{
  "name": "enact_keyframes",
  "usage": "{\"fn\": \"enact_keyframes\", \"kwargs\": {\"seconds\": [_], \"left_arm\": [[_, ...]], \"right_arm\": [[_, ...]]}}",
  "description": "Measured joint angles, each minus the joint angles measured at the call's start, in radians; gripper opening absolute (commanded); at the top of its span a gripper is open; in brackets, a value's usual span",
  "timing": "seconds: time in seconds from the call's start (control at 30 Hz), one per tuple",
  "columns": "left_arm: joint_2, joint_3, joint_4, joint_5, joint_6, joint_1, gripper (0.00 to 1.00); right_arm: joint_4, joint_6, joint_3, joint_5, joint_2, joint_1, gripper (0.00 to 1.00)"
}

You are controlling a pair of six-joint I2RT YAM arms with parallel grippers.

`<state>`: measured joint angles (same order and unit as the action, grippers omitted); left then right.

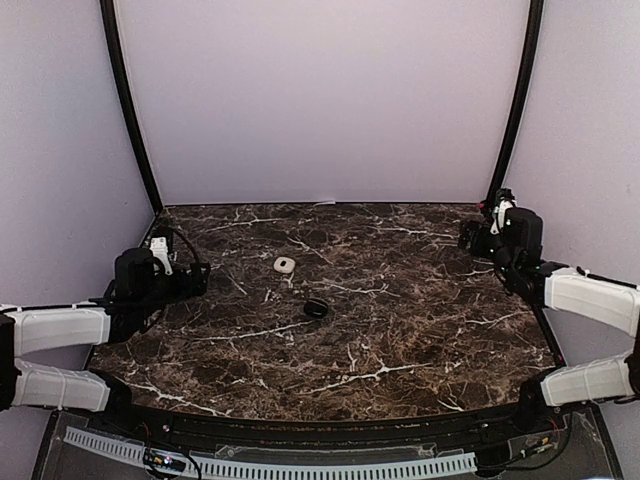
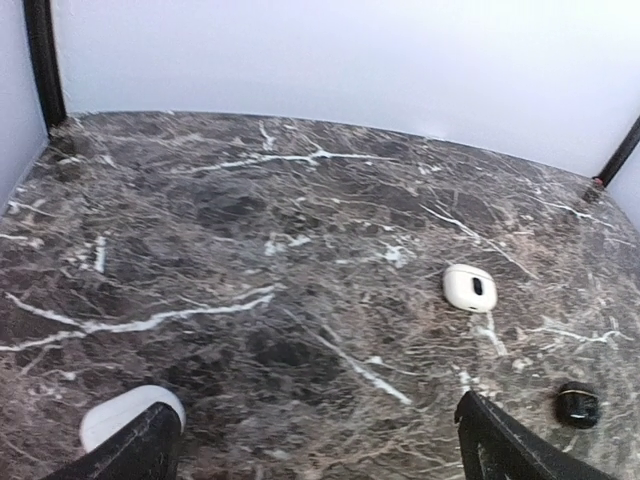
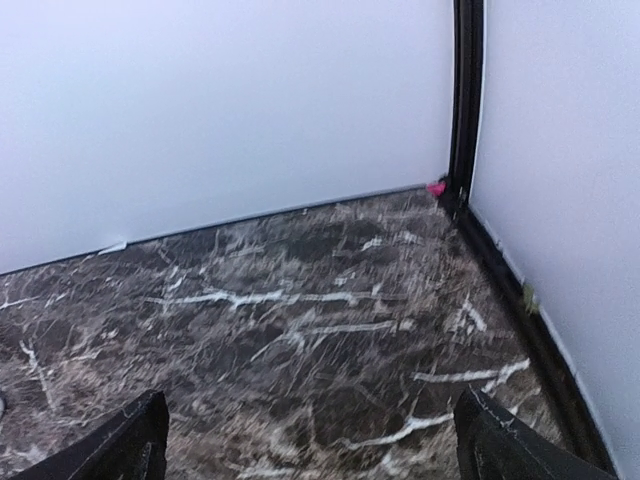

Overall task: Insert the wireless bluetooth earbuds into the charging case
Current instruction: Reset both arms

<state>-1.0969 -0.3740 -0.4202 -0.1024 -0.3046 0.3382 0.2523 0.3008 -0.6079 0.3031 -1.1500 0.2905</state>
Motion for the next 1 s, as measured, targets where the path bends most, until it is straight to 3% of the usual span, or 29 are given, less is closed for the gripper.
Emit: {"fn": "enact_keyframes", "kwargs": {"seconds": [0.07,0.27,0.43,0.57,0.87,1.0], "left_arm": [[0.008,0.097,-0.161,-0.077,0.082,-0.013,0.99],[-0.064,0.136,-0.444,-0.127,0.228,-0.142,0.99],[-0.246,0.183,-0.712,-0.098,0.32,-0.232,0.99],[-0.421,0.237,-0.922,-0.038,0.35,-0.279,0.99],[-0.489,0.16,-0.96,0.065,0.349,-0.329,0.98],[-0.489,0.159,-0.961,0.079,0.346,-0.33,0.97]], "right_arm": [[0.161,-0.081,0.096,0.026,0.004,-0.005,0.99],[0.568,-0.345,0.377,-0.051,-0.091,-0.005,0.97],[0.756,-0.416,0.385,-0.158,-0.142,-0.084,0.96],[0.812,-0.411,0.376,-0.222,-0.139,-0.194,0.96],[0.833,-0.375,0.387,-0.336,-0.128,-0.249,0.91],[0.899,-0.371,0.411,-0.376,-0.211,-0.25,0.92]]}}
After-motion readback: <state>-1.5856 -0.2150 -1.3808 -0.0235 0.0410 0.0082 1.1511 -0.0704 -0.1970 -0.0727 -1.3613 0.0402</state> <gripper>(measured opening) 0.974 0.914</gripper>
